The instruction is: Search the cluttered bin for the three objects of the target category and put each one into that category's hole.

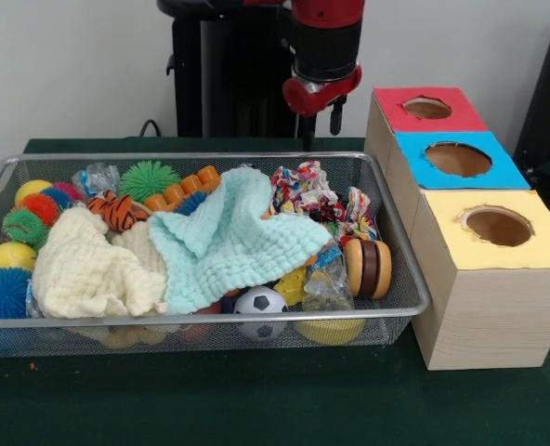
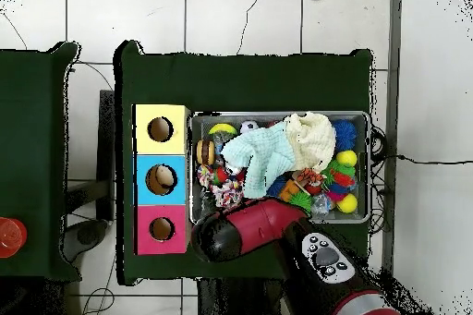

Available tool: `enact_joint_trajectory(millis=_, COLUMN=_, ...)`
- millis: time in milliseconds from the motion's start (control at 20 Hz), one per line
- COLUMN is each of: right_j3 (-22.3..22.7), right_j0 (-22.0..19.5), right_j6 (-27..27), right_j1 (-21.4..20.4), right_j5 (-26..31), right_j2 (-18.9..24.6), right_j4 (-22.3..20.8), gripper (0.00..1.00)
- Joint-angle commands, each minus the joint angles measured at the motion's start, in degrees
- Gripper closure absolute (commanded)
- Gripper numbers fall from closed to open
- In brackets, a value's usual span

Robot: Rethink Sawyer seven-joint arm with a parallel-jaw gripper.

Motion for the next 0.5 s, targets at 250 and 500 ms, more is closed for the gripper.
enact_joint_trajectory(millis=250, right_j3=-2.8, right_j0=8.2, right_j6=17.0, right_j1=5.8, right_j5=-19.8, right_j2=-16.6, right_j4=-6.3, gripper=0.00)
enact_joint_trajectory(millis=500, right_j3=-0.4, right_j0=10.6, right_j6=15.4, right_j1=0.9, right_j5=-23.9, right_j2=-18.7, right_j4=-2.3, gripper=0.00)
